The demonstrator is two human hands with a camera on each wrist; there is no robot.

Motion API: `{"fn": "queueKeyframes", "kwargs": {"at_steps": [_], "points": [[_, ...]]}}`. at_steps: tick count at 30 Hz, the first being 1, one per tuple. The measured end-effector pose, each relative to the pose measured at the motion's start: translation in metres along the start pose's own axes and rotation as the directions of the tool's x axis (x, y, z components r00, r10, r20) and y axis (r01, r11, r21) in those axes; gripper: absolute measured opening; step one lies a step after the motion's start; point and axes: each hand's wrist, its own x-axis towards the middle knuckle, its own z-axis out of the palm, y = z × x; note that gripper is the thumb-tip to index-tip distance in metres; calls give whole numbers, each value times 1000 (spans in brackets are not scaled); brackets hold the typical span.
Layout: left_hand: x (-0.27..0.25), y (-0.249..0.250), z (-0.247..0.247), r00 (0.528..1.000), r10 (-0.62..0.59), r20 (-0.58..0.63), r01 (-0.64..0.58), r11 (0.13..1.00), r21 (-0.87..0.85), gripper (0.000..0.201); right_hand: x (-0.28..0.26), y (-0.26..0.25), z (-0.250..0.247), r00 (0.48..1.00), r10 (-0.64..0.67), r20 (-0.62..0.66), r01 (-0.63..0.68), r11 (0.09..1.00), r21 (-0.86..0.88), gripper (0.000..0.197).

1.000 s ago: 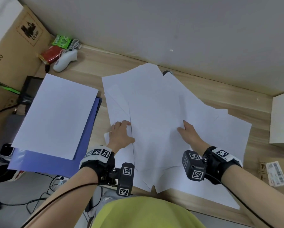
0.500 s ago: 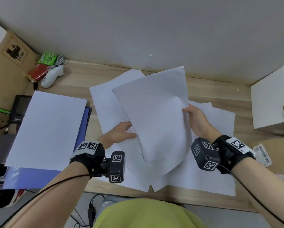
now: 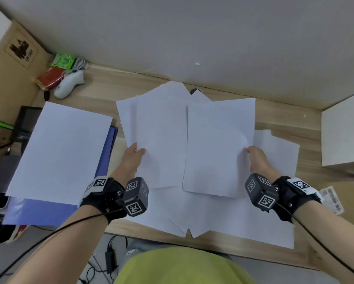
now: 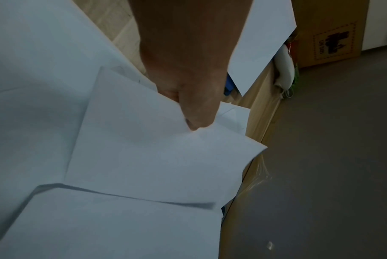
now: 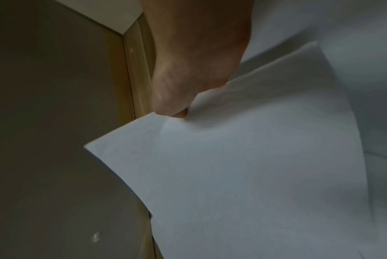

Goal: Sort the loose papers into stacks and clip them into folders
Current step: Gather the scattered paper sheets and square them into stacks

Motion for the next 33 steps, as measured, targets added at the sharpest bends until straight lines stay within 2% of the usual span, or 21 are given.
{"fn": "queueKeyframes", "kwargs": {"at_steps": [4, 7, 10, 14, 19, 23, 27, 31, 33], "points": [[2, 2, -1, 999, -37, 19, 38, 998, -50, 37, 10, -25, 25, 996, -2, 93, 13, 992, -126, 31], [3, 6, 0, 999, -36, 30, 39, 994, -99, 52, 16, -46, 48, 991, -18, 134, 42, 982, -183, 26], [10, 10, -1, 998, -47, 41, 52, 989, -142, 53, 18, -67, 67, 987, -59, 150, 97, 961, -258, 42], [21, 19, -6, 993, -117, 23, 119, 973, -197, 57, 23, -81, 95, 973, -16, 230, 103, 922, -372, 42], [35, 20, -6, 993, -116, 20, 118, 972, -201, 54, 25, -75, 111, 968, 16, 252, 80, 928, -365, 18], [37, 21, 0, 993, -122, 3, 121, 984, -130, 55, 19, -63, 114, 957, 36, 289, 63, 944, -325, 49], [38, 13, 4, 985, -172, 31, 173, 984, -40, 75, 8, -50, 111, 946, 57, 320, 23, 971, -240, 46], [34, 9, 11, 980, -190, 67, 188, 982, 34, 49, 0, -30, 100, 900, 84, 428, 14, 976, -220, 37], [28, 8, 16, 979, -190, 68, 186, 981, 61, 44, -8, -23, 93, 889, 71, 453, 20, 981, -193, 31]]}}
